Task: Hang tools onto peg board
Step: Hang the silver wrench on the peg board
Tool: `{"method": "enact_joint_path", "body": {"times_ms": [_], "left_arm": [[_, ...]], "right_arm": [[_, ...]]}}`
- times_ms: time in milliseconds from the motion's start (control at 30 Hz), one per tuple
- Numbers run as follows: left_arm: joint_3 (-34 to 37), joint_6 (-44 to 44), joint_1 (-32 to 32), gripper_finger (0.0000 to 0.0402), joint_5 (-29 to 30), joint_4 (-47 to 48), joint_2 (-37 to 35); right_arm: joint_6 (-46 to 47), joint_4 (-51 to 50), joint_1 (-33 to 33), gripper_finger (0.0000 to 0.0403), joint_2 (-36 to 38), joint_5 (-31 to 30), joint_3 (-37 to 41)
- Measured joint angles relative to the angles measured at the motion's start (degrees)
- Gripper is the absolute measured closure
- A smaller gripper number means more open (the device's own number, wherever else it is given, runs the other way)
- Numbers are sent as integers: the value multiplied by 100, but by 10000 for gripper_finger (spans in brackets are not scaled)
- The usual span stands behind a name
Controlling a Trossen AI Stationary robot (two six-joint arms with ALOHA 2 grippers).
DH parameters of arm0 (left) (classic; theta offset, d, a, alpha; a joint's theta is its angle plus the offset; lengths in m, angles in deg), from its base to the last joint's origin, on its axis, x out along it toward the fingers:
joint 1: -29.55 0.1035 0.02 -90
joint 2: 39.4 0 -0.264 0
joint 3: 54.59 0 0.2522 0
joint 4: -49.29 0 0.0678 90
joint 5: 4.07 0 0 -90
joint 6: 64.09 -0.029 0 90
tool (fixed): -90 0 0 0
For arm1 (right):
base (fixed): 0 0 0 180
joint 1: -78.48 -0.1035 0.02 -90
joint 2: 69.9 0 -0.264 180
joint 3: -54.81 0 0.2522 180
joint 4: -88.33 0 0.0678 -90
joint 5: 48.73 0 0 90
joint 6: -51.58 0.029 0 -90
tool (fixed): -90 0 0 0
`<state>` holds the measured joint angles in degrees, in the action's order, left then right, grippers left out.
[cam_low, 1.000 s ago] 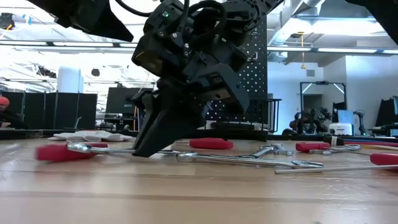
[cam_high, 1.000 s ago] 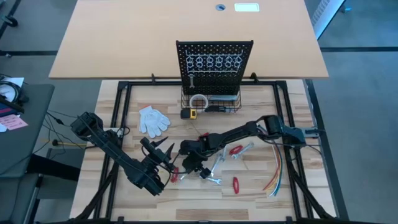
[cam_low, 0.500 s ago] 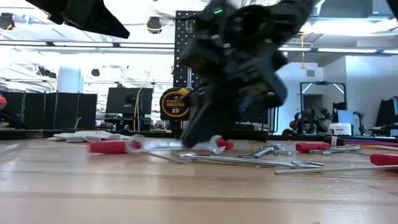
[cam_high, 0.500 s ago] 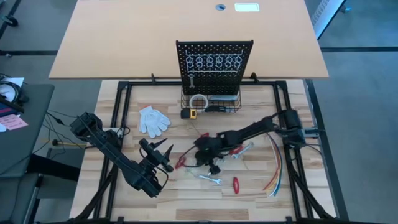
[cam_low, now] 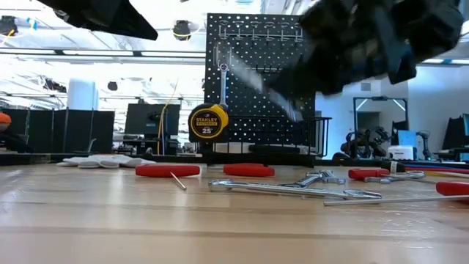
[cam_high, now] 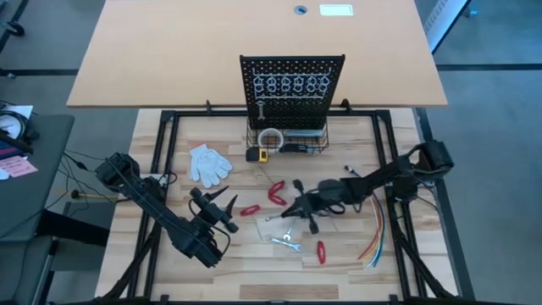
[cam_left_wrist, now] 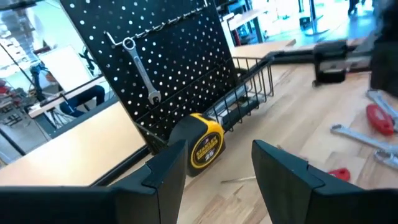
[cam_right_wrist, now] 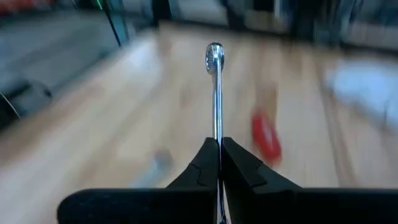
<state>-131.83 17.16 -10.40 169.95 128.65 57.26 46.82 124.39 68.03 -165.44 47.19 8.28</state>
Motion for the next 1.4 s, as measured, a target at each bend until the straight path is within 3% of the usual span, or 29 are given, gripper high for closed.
{"method": "enact_joint_path", "body": {"times_ms": [200,300,400,500,667,833,967,1033,1200,1400], "left_arm": [[289,-607,-34,224,312,-966,107],[619,-1175,11,224,206,-1638,94],[851,-1867,31,231,-66,-2414,98],[932,-3551,74,249,-919,-3791,98],[933,-6792,407,283,-2445,-6141,98],[942,-8800,733,300,-2684,-7470,-42],[944,-10480,1228,302,-4148,-9042,-175],[941,-11182,1500,302,-4890,-9866,-274],[940,-12465,2066,302,-5649,-11459,-561],[938,-12536,2645,298,-7469,-12500,-870]], "right_arm": [[77,3917,-37,391,-553,-867,1008],[155,3614,30,391,-603,-1336,971],[72,4037,19,391,-714,-1653,703],[-222,3678,-48,391,-665,-1610,366],[-295,3982,-101,391,-495,-944,240],[-579,4013,-275,390,24,-862,420],[-1090,4001,-432,390,522,-835,632],[-1320,4014,-483,390,810,-823,648],[-1449,4004,-477,389,1446,-815,636],[-1741,3532,-287,389,2027,-814,629]]}}
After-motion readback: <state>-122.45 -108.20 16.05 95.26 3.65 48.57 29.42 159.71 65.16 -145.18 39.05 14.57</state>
